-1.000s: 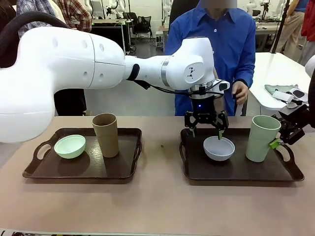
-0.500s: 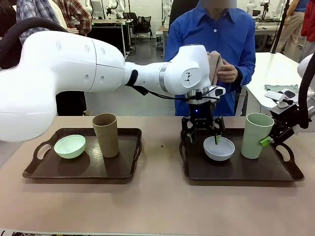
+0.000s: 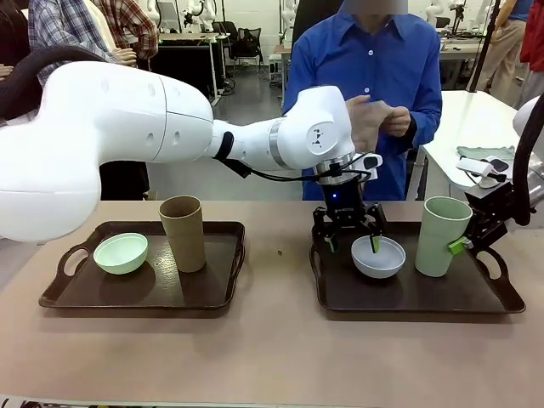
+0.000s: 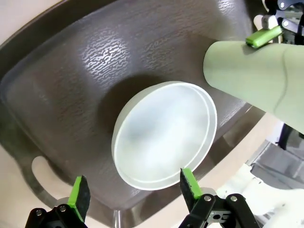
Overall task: Set up a tray with a mat and arrange the tableware.
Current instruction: Pick up the Picnic Bowl and Reusable plastic cup from the Handle tray in front of the human's position and hold them in the air.
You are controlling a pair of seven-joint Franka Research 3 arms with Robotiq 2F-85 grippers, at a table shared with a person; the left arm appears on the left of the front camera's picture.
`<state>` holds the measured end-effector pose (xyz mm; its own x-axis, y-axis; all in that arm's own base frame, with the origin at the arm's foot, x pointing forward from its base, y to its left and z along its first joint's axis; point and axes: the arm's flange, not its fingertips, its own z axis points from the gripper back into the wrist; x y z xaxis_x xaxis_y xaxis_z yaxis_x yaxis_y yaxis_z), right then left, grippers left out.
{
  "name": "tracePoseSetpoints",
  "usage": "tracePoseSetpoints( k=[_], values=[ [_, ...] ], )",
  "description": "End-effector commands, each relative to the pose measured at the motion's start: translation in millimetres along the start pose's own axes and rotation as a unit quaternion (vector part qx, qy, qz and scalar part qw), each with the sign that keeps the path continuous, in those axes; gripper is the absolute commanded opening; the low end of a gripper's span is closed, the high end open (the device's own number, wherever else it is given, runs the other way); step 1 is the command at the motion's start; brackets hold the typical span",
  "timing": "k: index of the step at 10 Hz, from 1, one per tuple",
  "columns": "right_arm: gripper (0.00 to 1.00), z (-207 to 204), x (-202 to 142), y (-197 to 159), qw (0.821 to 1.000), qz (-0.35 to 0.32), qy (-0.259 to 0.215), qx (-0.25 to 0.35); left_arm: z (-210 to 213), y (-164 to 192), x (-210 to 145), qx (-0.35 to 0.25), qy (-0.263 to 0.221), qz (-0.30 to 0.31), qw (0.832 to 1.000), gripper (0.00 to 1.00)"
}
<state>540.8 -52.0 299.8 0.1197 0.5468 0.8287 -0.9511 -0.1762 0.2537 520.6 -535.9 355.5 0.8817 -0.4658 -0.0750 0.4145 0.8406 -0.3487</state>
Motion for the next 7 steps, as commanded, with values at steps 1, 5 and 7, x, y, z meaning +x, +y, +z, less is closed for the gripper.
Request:
tracePoseSetpoints(
  k=[1, 5, 7],
  values=[
    [1.0, 2.2, 3.5, -6.4, 1.0, -0.004, -0.01, 0.001, -3.6, 2.6, 1.1, -0.003, -0.006, -0.003, 1.0, 1.0],
    [0.41, 0.3, 0.3, -7.2, 1.0, 0.013, 0.003, 0.005, -6.3, 5.4, 4.2, 0.064, -0.05, 0.014, 0.997, 0.42],
    [0.0, 1.0, 0.9, -7.9, 1.0, 0.018, 0.004, 0.007, -7.0, 3.1, 5.4, 0.094, -0.065, 0.012, 0.993, 0.0]
  ],
)
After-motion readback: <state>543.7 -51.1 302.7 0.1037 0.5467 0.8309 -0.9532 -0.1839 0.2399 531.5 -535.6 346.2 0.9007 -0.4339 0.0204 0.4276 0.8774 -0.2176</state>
